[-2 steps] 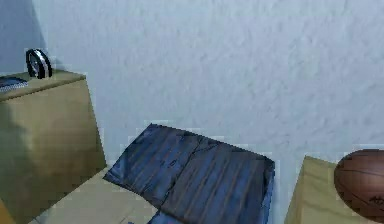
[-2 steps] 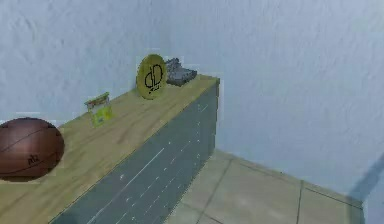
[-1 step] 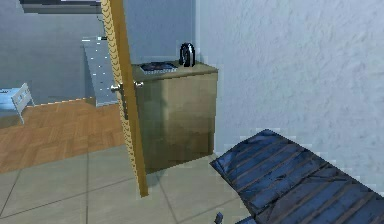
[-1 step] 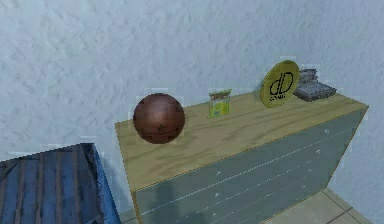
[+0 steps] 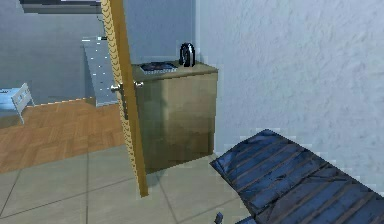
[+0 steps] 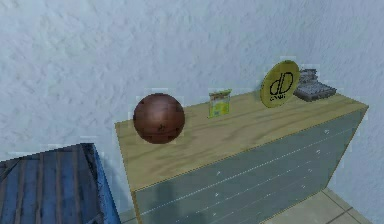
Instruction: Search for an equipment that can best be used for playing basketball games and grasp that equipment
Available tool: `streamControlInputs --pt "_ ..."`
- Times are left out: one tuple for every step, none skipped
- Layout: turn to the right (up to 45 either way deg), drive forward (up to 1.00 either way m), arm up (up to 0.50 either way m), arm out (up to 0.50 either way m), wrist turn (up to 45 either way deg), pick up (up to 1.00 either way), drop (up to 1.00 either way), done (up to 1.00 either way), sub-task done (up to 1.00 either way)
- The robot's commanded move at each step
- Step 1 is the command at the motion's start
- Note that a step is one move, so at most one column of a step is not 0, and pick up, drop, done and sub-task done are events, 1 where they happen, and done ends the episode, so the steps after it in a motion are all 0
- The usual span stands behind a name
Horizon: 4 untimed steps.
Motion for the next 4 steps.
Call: streamControlInputs --pt "0.0 0.0 0.38 0.0 0.0 0.0 0.0 0.0 0.0" --pt "0.0 0.0 0.0 0.42 0.0 0.0 0.0 0.0 0.0" --pt "0.0 0.0 0.0 0.0 45.0 0.0 0.0 0.0 0.0" --pt "0.0 0.0 0.0 0.0 45.0 0.0 0.0 0.0 0.0"
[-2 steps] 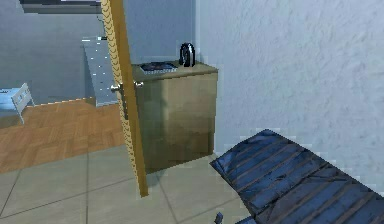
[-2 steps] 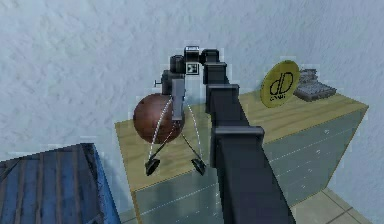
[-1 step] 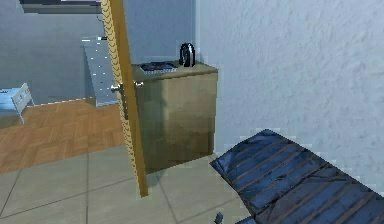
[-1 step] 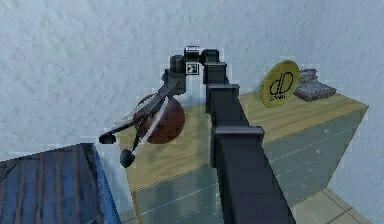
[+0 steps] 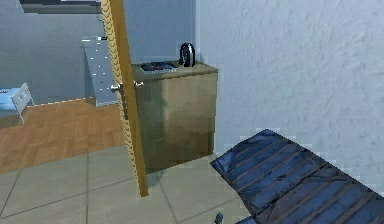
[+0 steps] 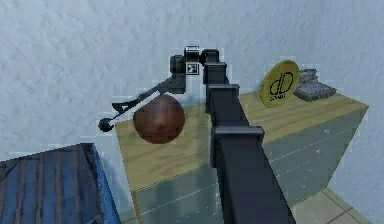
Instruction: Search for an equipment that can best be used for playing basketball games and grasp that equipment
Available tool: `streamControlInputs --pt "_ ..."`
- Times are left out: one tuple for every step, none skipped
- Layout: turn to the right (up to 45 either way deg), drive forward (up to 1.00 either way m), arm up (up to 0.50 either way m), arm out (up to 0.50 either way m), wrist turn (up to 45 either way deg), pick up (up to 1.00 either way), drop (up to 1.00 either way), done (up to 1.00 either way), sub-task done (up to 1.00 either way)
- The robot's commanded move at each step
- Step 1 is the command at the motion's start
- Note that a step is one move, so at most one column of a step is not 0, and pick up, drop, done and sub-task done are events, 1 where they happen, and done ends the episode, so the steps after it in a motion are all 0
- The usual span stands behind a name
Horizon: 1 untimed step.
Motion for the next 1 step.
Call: streamControlInputs --pt "0.0 0.0 0.0 0.0 45.0 0.0 0.0 0.0 0.0"
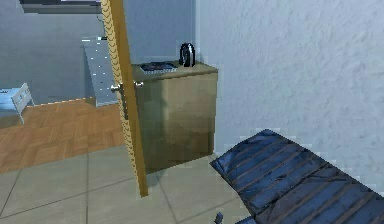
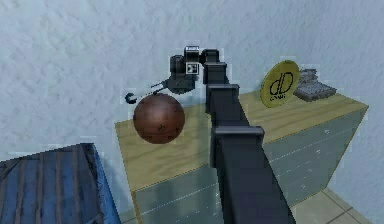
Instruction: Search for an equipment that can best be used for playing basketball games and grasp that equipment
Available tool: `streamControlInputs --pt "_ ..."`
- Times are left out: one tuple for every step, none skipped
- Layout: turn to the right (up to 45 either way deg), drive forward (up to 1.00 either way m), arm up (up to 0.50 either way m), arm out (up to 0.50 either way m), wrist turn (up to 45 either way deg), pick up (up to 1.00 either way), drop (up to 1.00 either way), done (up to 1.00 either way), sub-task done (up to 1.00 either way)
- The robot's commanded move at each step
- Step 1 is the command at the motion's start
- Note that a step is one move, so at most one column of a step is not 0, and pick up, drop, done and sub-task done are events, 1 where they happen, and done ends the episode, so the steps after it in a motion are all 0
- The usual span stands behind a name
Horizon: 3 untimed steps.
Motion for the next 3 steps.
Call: streamControlInputs --pt "0.0 0.0 0.0 0.0 12.0 0.0 0.0 0.0 0.0" --pt "0.0 0.0 -0.16 0.0 0.0 0.0 0.0 0.0 0.0" --pt "0.0 0.0 0.0 0.0 0.0 1.0 0.0 0.0 0.0"
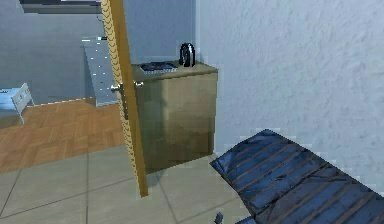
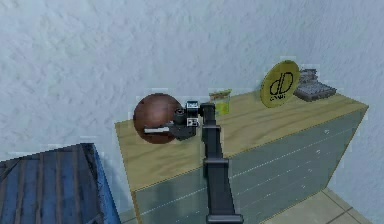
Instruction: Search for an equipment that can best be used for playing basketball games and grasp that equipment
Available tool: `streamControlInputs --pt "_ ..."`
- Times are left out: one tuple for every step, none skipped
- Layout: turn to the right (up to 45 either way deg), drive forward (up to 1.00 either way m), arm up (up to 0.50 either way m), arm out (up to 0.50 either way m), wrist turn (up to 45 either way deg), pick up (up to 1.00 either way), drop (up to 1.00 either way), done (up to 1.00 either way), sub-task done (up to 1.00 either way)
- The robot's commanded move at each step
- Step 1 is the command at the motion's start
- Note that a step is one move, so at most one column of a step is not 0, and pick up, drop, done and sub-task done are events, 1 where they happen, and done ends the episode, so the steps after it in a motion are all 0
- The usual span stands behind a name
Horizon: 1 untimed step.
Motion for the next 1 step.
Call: streamControlInputs --pt "0.0 0.0 0.1 0.0 0.0 0.0 0.0 0.0 0.0"
